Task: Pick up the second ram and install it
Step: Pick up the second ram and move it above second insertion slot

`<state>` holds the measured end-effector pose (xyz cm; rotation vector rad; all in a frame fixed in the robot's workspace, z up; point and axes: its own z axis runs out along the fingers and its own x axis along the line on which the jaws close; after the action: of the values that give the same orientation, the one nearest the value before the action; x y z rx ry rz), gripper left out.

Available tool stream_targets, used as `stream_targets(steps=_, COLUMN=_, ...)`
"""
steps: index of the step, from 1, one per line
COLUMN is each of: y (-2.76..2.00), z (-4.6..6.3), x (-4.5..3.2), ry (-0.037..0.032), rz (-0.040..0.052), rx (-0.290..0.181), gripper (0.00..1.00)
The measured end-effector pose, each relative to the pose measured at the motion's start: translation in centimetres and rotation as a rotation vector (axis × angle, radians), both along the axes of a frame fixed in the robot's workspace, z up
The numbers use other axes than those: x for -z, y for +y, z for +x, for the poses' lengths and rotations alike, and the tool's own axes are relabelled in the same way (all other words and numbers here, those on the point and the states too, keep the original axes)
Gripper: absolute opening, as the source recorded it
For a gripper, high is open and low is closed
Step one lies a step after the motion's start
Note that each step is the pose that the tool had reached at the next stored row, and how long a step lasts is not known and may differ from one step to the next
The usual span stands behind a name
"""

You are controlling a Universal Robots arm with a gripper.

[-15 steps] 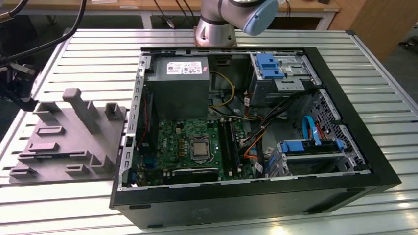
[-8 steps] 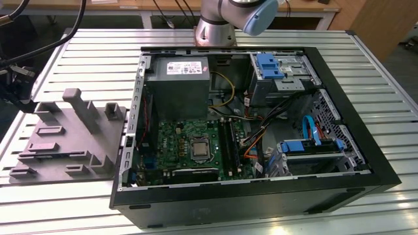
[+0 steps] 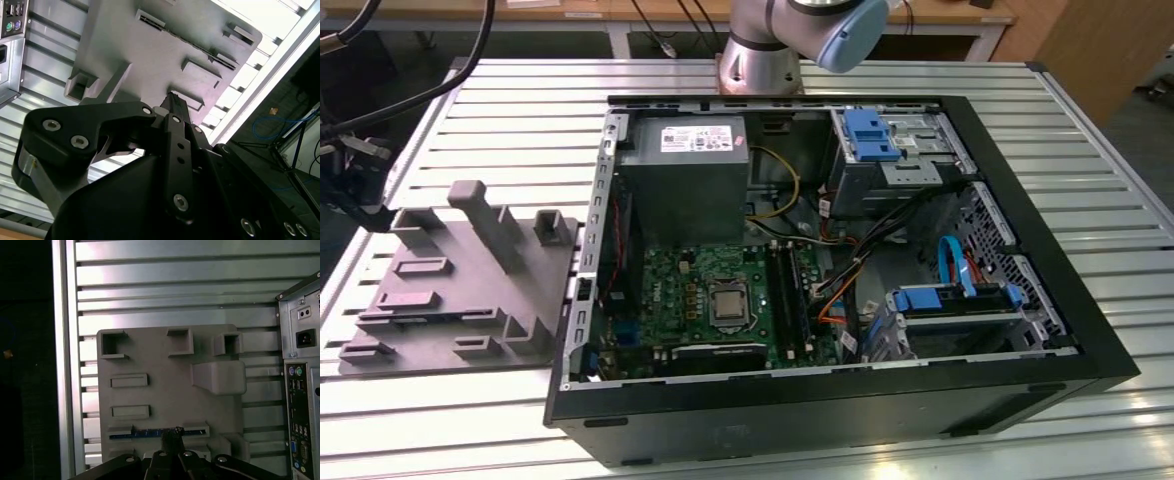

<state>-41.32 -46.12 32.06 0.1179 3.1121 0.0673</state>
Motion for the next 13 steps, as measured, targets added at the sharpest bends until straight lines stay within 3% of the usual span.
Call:
stream_targets(steps=8, y=0.00, z=0.01, x=0.03, ry=0.0001, rz=0.0000, rx=-0.001, gripper=0.10)
stream_targets(steps=13, y=-0.03, z=0.02, x=0.11, ry=0.0002, rz=-0.0001, rx=-0.057, gripper=0.10)
